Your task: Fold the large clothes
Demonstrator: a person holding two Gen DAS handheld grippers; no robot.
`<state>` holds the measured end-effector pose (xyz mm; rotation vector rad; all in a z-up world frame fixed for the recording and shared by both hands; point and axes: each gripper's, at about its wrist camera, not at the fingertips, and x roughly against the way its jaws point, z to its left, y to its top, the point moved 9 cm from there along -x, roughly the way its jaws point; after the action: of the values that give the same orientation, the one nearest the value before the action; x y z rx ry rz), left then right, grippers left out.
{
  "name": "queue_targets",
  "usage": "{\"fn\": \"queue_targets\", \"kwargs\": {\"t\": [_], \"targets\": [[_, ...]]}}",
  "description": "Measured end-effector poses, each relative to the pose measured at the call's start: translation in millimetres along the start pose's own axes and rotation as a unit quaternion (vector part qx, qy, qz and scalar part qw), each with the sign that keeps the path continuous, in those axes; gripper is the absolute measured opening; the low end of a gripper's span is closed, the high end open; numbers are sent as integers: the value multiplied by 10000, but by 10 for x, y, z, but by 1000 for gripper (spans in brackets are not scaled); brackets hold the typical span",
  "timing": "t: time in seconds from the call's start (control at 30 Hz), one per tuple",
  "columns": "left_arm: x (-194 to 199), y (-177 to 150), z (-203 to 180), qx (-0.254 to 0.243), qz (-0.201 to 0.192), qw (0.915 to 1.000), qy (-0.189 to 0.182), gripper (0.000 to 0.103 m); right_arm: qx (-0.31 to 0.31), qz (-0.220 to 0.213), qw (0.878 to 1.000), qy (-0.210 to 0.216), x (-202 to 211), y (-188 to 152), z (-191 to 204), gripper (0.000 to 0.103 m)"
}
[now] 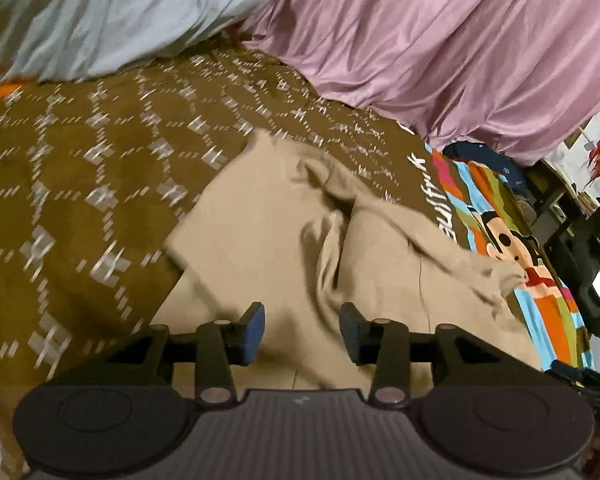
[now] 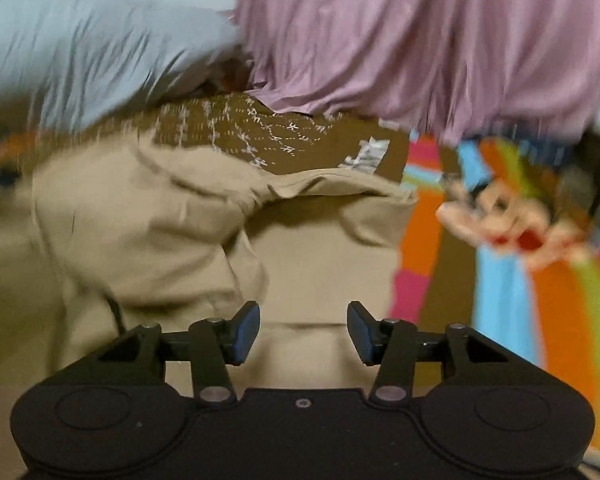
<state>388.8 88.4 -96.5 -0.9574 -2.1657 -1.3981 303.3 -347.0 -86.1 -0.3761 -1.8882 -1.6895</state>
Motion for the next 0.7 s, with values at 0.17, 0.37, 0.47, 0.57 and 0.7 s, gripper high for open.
{"fn": "queue_targets", "kwargs": {"t": [0.17,0.37,0.47,0.57,0.7], "targets": [[-485,315,-173,-204,49,9995,221,47,-1110,443,9898,772,-440,140,98,50],[-912,335,-243,-233,263,9992,186,42,-937,1239,9824,1037,-894,148,245,3],[-1097,299,-253,-397,210,9972,593,31,-403,988,9922,645,-1049,324,253,2],[-1298,345,-326,-291,-3,9971,701,21,-16,555,9984,59,-1267,632,183,2],[-1479,496,-461,-539,-337,9914,1143,17,165,69,9982,-572,-1501,941,63,2]]}}
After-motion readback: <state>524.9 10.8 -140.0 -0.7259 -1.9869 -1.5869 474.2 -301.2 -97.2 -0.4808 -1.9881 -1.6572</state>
